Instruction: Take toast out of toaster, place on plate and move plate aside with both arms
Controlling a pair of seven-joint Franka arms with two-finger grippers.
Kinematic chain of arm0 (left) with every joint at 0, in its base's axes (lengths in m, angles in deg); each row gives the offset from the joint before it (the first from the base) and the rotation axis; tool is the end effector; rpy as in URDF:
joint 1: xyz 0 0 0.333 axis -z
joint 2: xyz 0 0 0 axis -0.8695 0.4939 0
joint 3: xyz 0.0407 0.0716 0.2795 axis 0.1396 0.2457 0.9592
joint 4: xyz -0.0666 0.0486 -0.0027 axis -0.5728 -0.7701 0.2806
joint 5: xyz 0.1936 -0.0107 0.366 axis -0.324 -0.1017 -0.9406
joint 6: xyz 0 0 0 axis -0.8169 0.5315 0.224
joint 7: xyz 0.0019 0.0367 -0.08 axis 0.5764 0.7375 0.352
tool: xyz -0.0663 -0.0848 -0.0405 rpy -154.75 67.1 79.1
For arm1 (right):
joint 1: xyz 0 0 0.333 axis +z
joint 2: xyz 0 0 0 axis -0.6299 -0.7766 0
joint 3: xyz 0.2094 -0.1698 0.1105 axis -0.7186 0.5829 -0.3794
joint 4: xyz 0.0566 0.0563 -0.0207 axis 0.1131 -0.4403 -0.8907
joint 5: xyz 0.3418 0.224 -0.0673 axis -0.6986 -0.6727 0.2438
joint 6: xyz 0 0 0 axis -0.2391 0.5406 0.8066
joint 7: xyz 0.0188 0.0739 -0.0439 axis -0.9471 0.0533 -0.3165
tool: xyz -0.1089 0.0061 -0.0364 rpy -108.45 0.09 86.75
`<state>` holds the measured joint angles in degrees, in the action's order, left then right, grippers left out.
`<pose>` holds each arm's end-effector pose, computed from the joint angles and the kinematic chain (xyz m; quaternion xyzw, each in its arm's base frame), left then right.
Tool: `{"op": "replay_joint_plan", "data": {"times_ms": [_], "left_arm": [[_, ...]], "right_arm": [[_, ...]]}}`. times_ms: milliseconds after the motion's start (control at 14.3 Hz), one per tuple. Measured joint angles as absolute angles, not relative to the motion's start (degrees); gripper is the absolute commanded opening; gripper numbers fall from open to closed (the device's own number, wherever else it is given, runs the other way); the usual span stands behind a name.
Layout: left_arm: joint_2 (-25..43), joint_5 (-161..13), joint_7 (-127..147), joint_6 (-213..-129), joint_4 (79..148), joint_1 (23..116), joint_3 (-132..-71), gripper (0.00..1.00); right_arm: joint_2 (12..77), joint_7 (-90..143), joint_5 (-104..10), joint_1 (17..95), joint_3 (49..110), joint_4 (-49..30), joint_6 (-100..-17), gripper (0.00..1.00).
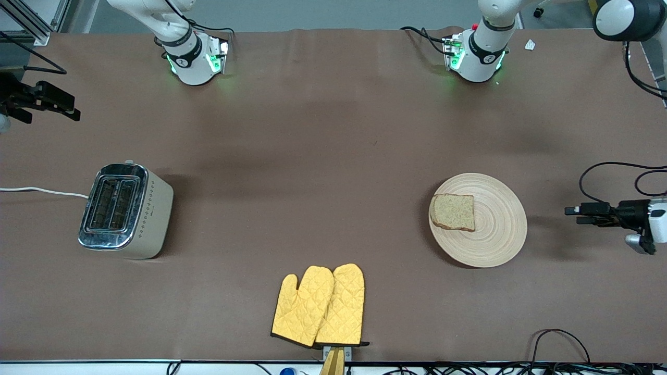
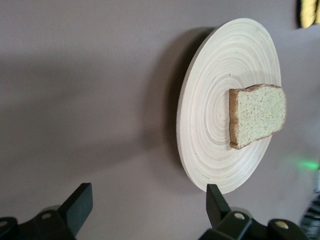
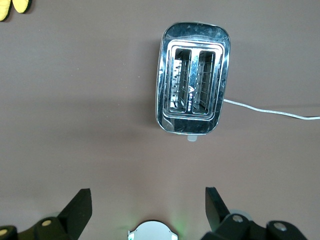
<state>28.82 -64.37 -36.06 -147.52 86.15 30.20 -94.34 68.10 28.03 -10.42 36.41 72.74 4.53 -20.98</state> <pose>0.6653 0.2214 0.2390 0.9467 -0.1144 -0.0600 0.2949 0.5503 -0.0103 0.6248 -0.9982 -0.0222 0.0555 0.0022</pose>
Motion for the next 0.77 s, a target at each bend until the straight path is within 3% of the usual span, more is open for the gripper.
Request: {"op": "replay_joint_plan", "data": {"times_ms": [420, 770], "left_arm": [[11.91, -74.33, -19.24, -142.75, 84.21, 44.01, -94.28, 1.00], [4.12, -78.32, -5.61, -137.93, 84.43, 51.77, -94.26, 1.00]], "right_arm": [[68.10, 28.04, -10.42, 36.41, 72.73, 4.52, -20.99, 1.00], [68.10, 28.06, -10.42, 36.40, 72.79, 4.52, -21.01, 1.00]]}}
